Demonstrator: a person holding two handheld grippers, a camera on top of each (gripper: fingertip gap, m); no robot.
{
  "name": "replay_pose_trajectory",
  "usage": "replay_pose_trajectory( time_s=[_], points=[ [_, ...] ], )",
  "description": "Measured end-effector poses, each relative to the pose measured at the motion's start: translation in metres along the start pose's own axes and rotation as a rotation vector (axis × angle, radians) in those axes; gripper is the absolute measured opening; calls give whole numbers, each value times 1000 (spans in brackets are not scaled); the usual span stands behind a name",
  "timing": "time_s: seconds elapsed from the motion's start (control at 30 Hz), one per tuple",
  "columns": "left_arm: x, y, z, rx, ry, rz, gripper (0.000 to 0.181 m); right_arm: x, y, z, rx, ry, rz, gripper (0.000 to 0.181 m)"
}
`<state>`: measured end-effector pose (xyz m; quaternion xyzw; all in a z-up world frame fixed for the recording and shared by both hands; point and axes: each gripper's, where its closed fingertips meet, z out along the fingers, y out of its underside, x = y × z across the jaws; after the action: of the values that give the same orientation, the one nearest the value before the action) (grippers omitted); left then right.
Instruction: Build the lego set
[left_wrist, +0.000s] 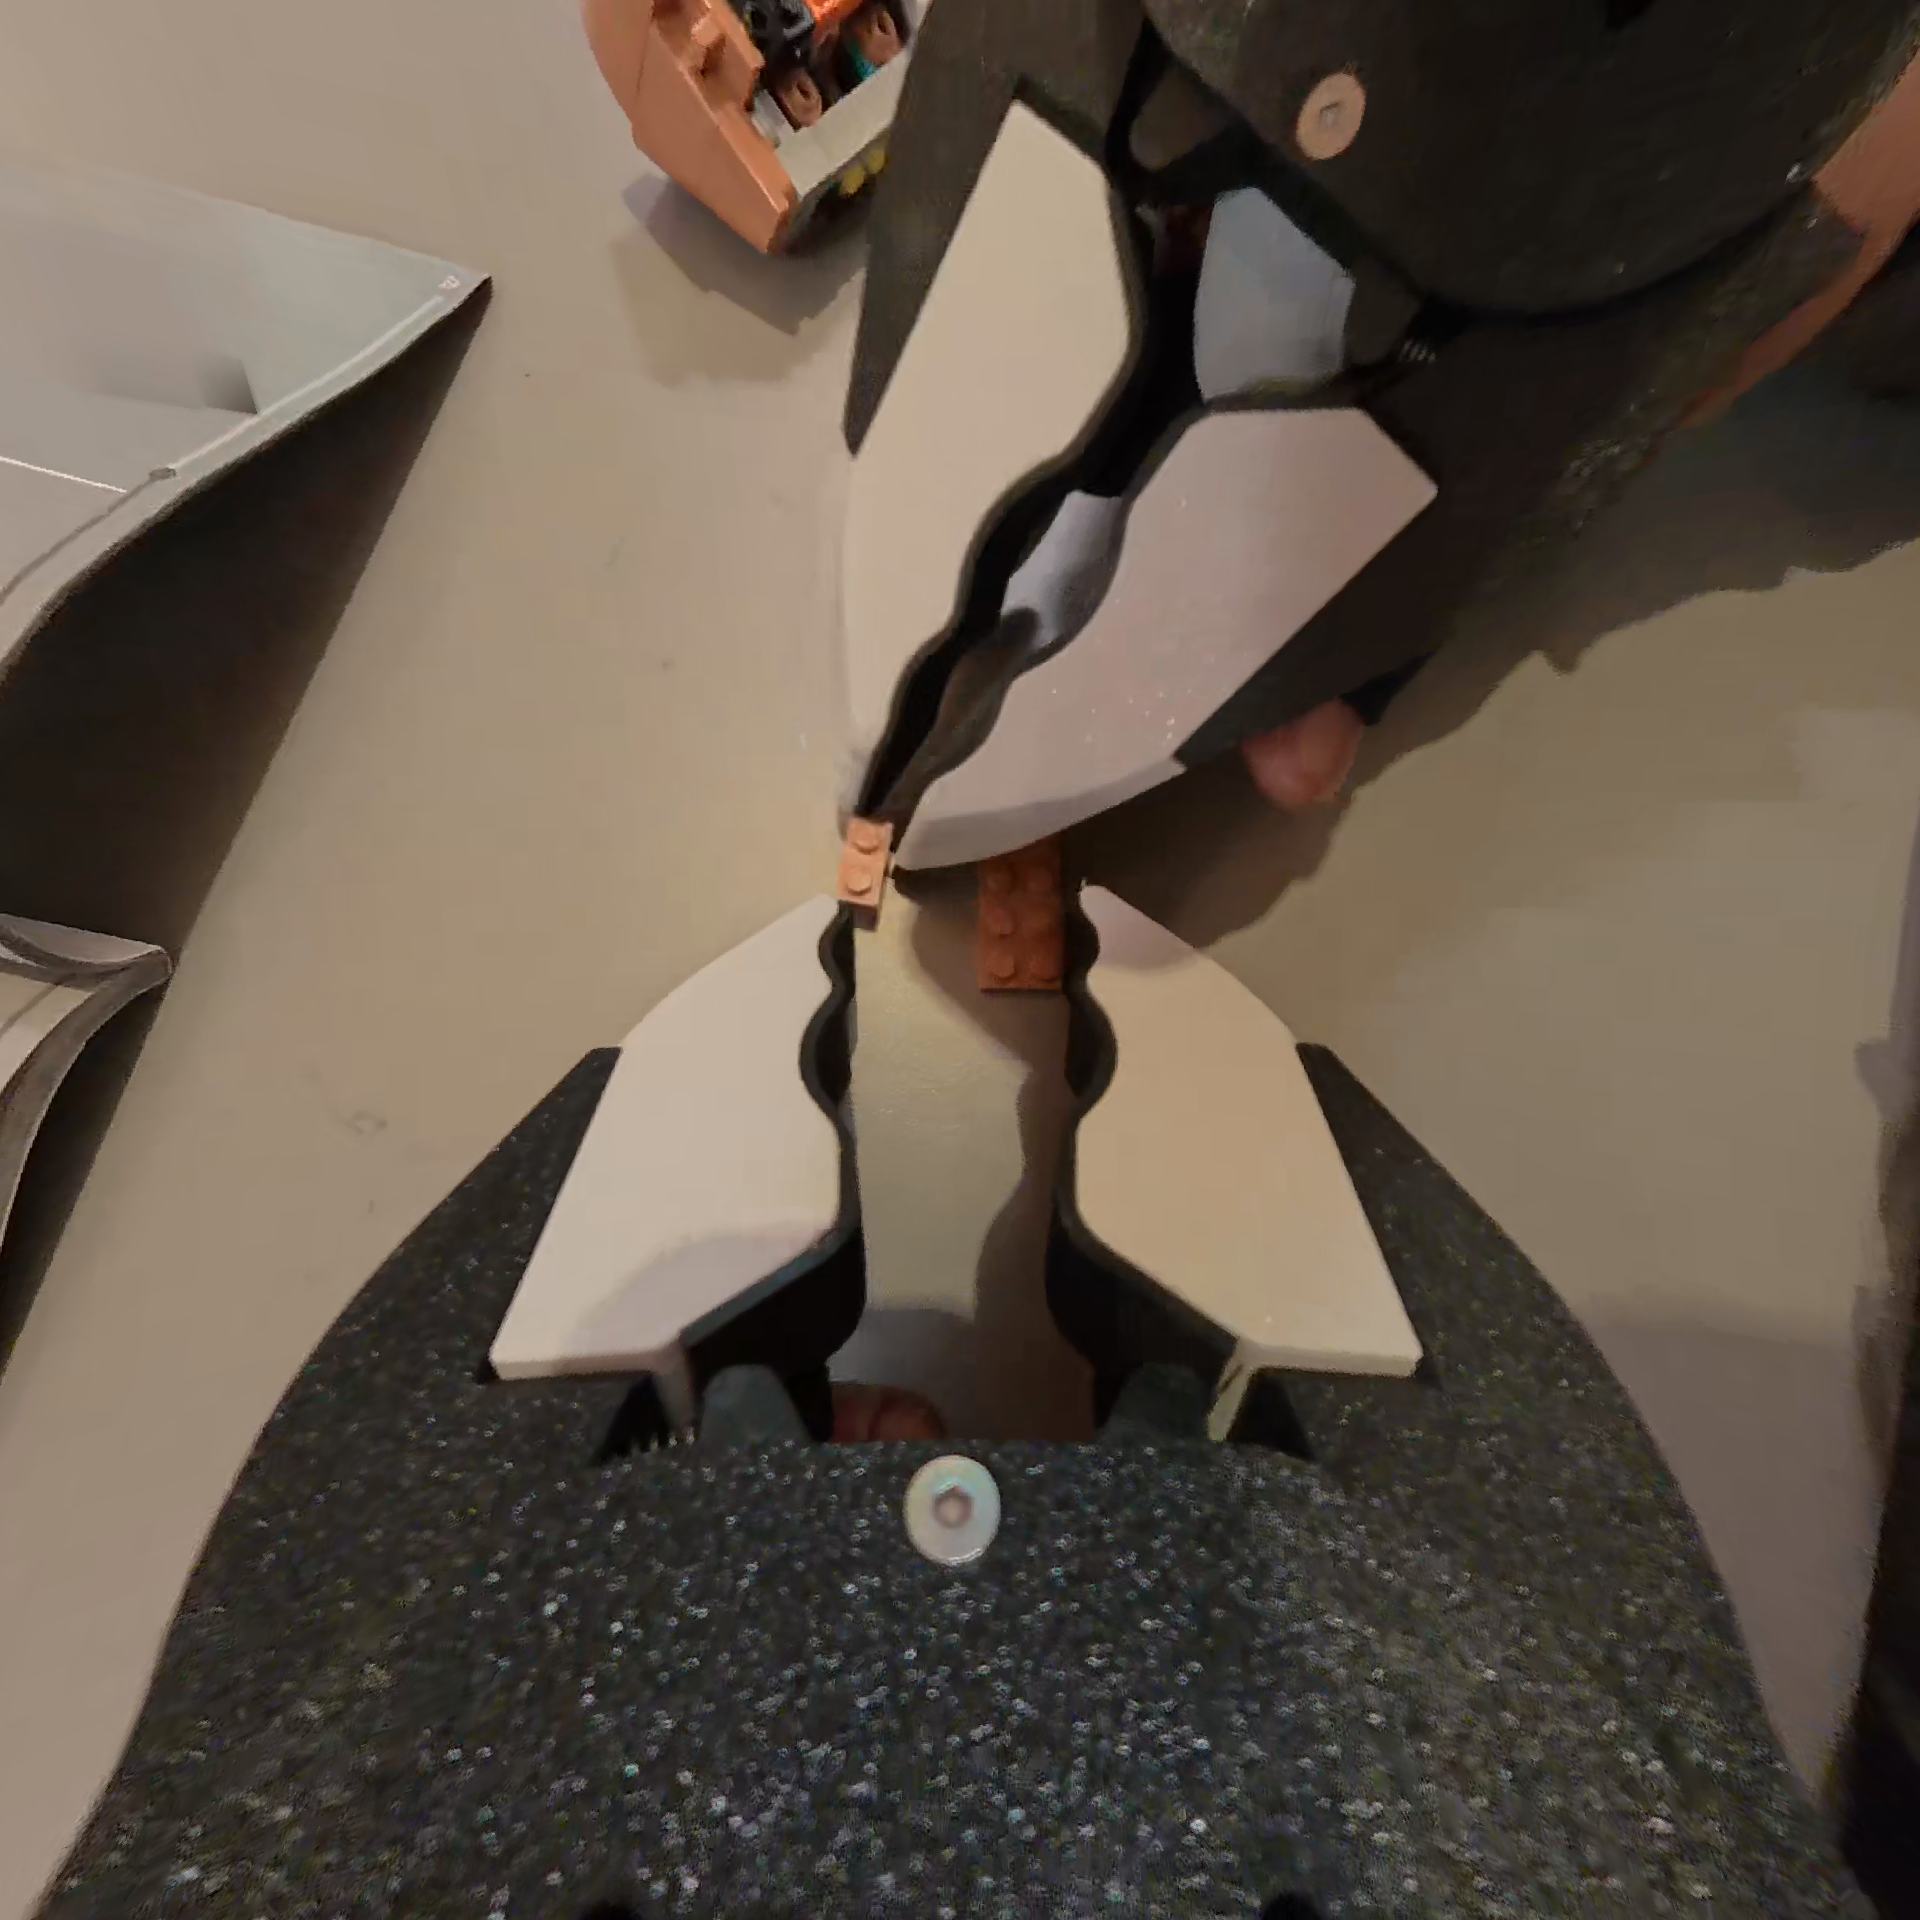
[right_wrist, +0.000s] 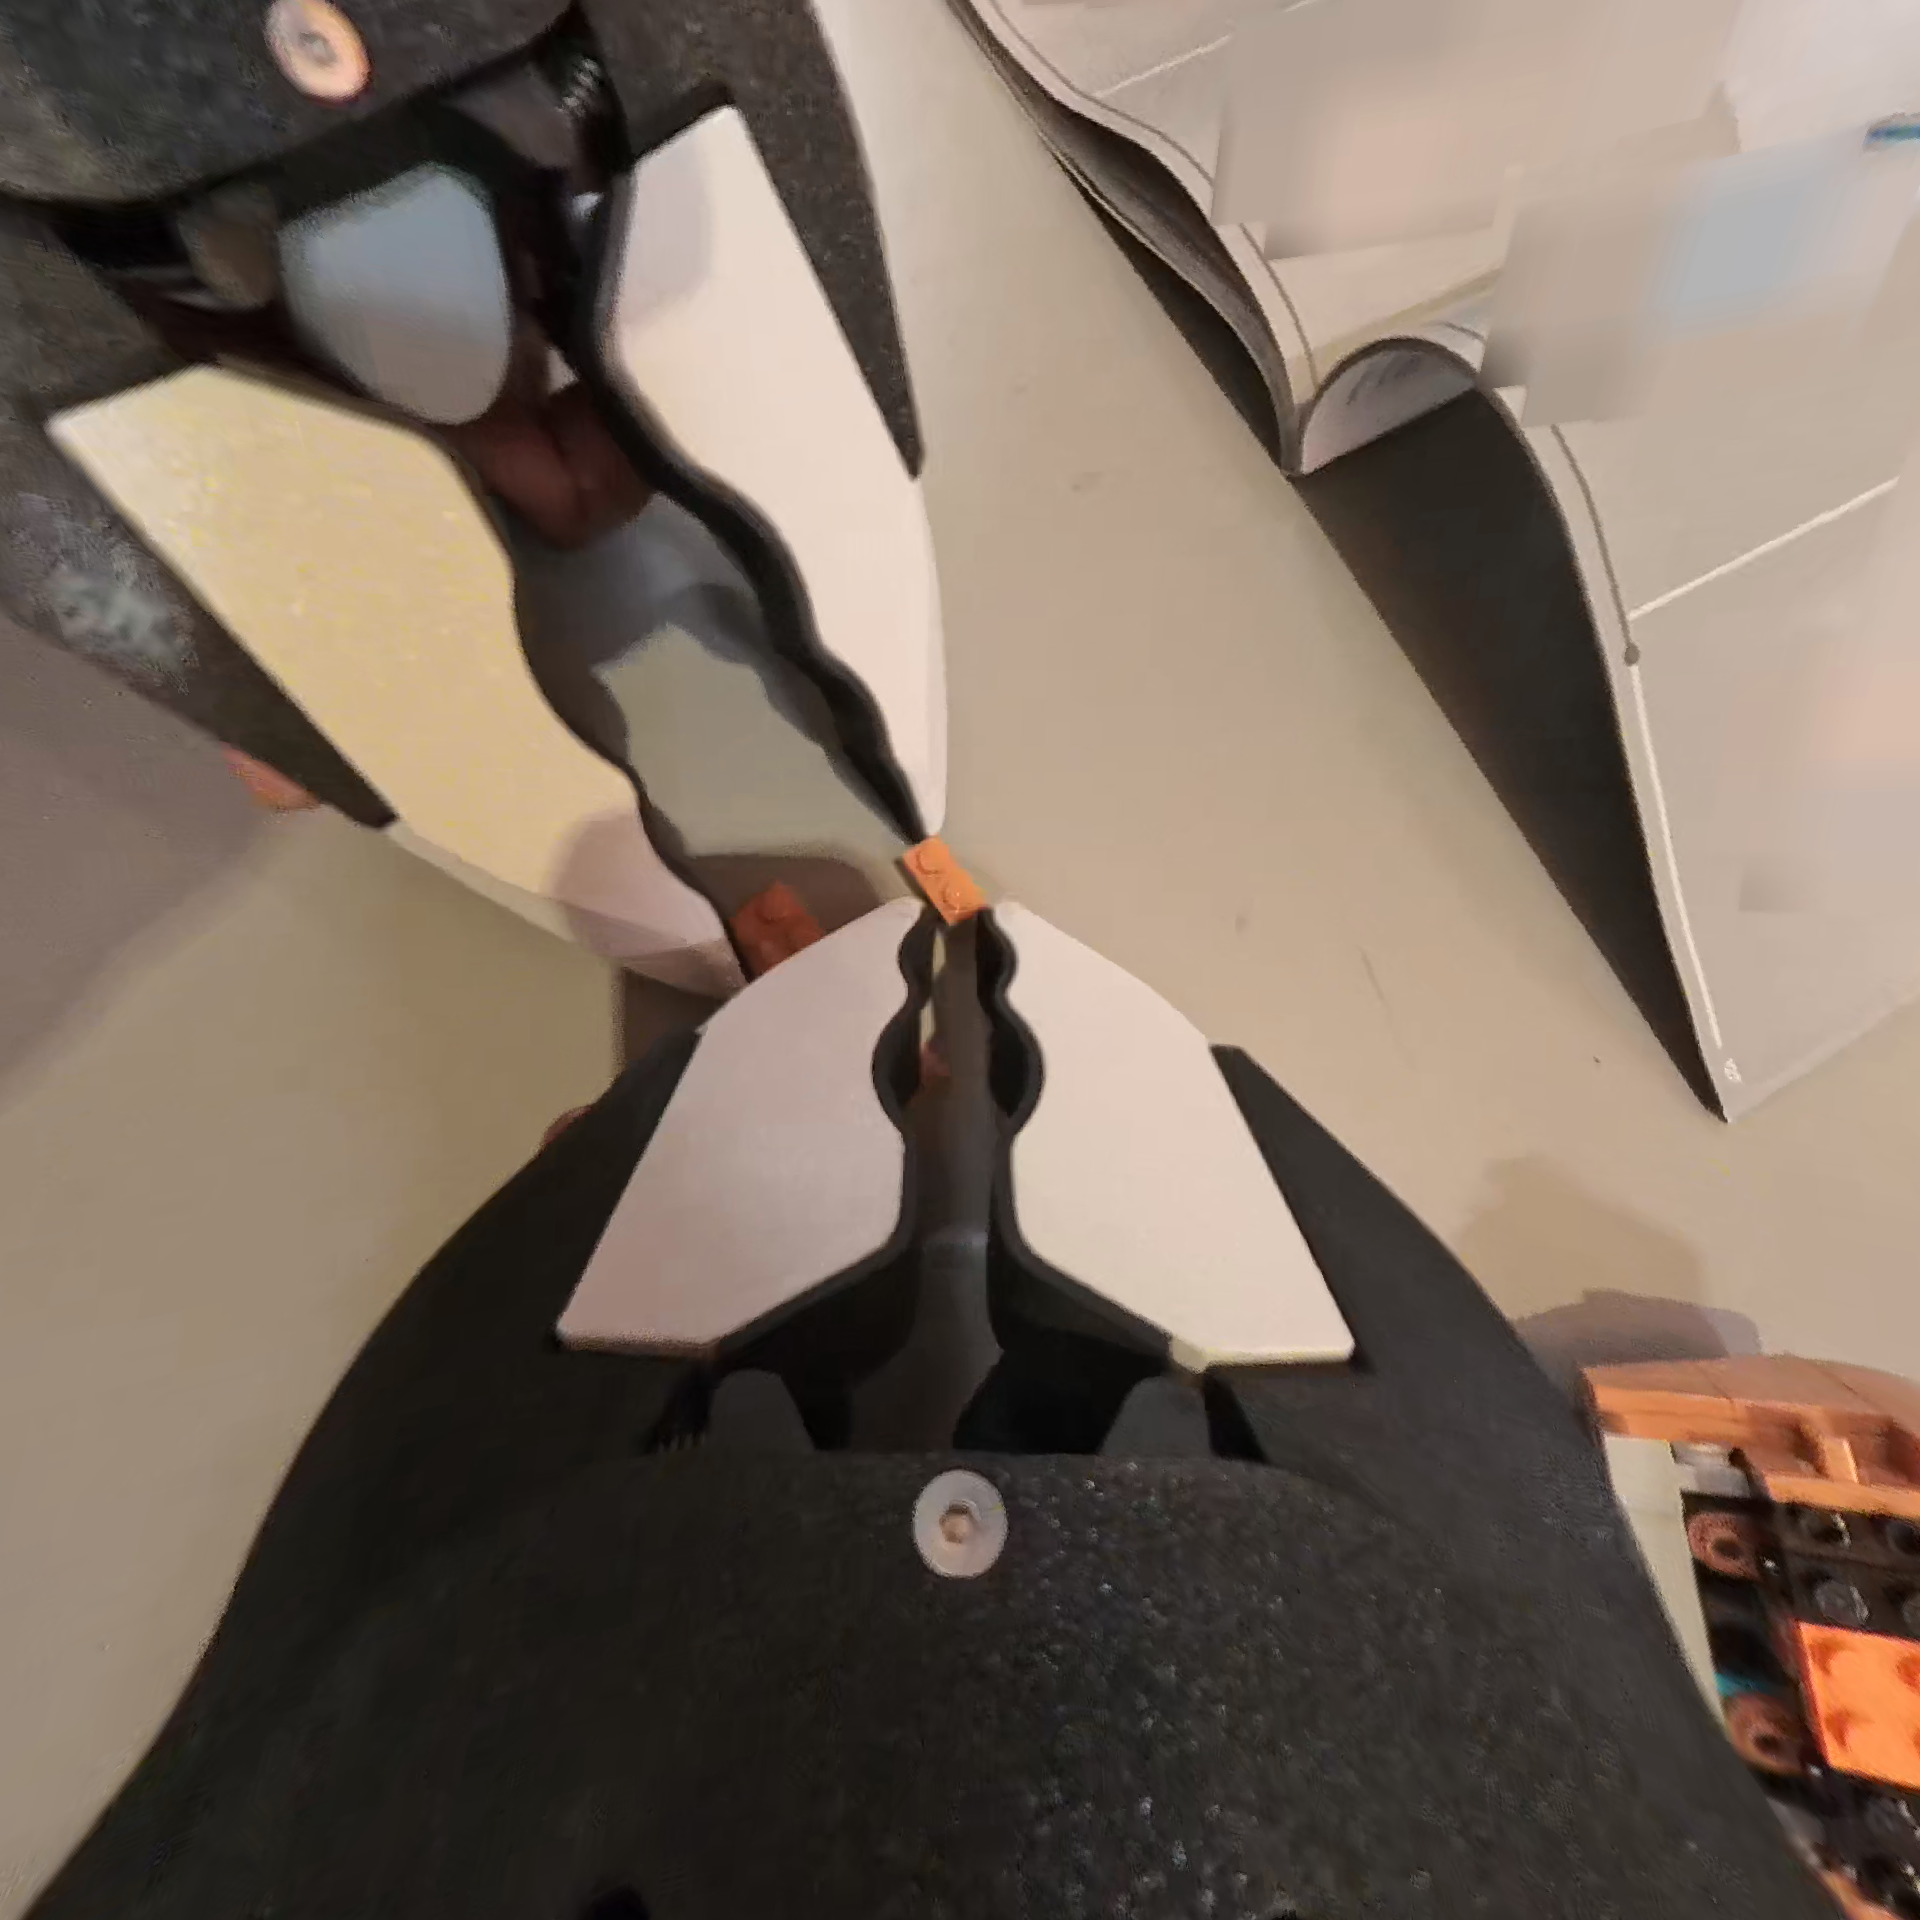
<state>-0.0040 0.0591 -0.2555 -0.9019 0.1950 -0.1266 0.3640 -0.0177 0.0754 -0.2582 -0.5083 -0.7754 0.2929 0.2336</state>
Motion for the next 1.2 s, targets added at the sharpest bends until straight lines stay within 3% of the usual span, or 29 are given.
replay_pose_trajectory(
  time_s=[0.13,0.53,0.63,0.77,0.97,1.2],
  points=[
    [1,-5,-1,43,48,-40,38,4,2,-3,22,-63,-25,5],
    [16,-16,2,90,160,-71,37,0,13,-18,9,-121,-84,20],
    [5,-17,-3,101,110,-82,37,0,12,-22,20,-127,-68,21],
    [-7,-12,-3,70,68,-102,37,-2,13,-22,10,-134,-67,21],
    [4,-11,9,-18,73,-36,37,-4,15,-26,-7,-138,-77,22],
    [16,-19,12,12,142,-56,36,-3,20,-27,-14,-150,-72,23]
  ],
)
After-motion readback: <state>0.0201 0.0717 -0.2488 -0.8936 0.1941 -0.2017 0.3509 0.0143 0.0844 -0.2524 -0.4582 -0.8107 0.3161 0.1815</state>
